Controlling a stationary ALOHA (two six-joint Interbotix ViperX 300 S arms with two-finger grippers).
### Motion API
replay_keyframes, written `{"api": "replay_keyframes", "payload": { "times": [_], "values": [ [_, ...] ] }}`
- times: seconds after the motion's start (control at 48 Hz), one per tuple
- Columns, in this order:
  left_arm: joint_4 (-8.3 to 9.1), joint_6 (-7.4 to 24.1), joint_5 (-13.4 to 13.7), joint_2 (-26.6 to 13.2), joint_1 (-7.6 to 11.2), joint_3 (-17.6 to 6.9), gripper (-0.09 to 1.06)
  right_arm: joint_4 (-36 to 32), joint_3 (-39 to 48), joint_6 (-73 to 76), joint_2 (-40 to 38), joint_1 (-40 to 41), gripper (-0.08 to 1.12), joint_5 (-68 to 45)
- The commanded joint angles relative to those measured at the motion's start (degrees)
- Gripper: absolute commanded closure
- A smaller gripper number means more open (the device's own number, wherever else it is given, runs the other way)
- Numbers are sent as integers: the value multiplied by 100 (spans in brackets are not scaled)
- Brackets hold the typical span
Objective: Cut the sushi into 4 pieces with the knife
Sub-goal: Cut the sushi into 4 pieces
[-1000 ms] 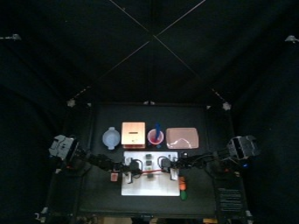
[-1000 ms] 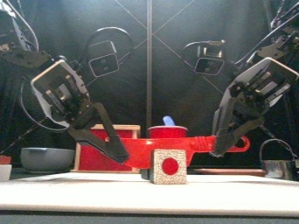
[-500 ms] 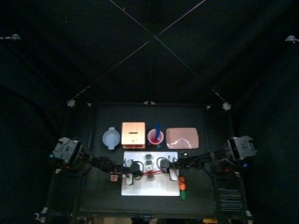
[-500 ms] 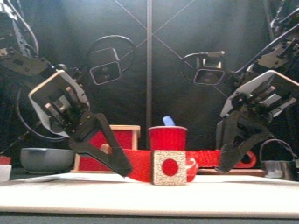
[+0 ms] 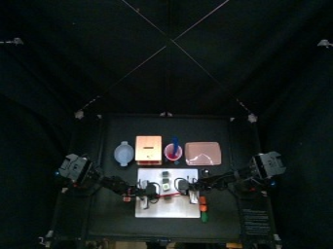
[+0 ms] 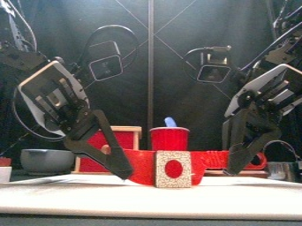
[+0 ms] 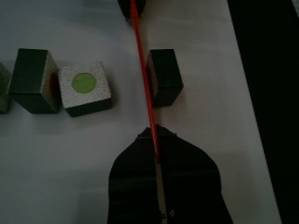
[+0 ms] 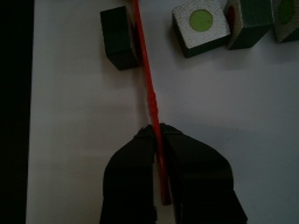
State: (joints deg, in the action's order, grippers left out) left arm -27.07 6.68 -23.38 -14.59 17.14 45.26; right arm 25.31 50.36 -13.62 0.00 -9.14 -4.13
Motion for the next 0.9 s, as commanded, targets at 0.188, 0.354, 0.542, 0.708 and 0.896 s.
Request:
{"api": "replay_keyframes", "payload": {
  "times": [0.188,0.354,0.542,0.708,0.896],
  "values": [
    [9,9,35,589,-158,-114,52,-18,237,9,-993,123,86,88],
    [18,26,35,932,-290,-62,23,0,659,18,-1573,220,86,149],
    [35,44,35,1310,-360,149,12,18,1143,35,-2426,387,86,861],
    [79,35,18,1670,-360,466,12,220,1556,44,-3428,747,86,2021],
    [62,9,9,1934,-413,738,13,299,1934,62,-4351,1450,85,3138]
  ]
}}
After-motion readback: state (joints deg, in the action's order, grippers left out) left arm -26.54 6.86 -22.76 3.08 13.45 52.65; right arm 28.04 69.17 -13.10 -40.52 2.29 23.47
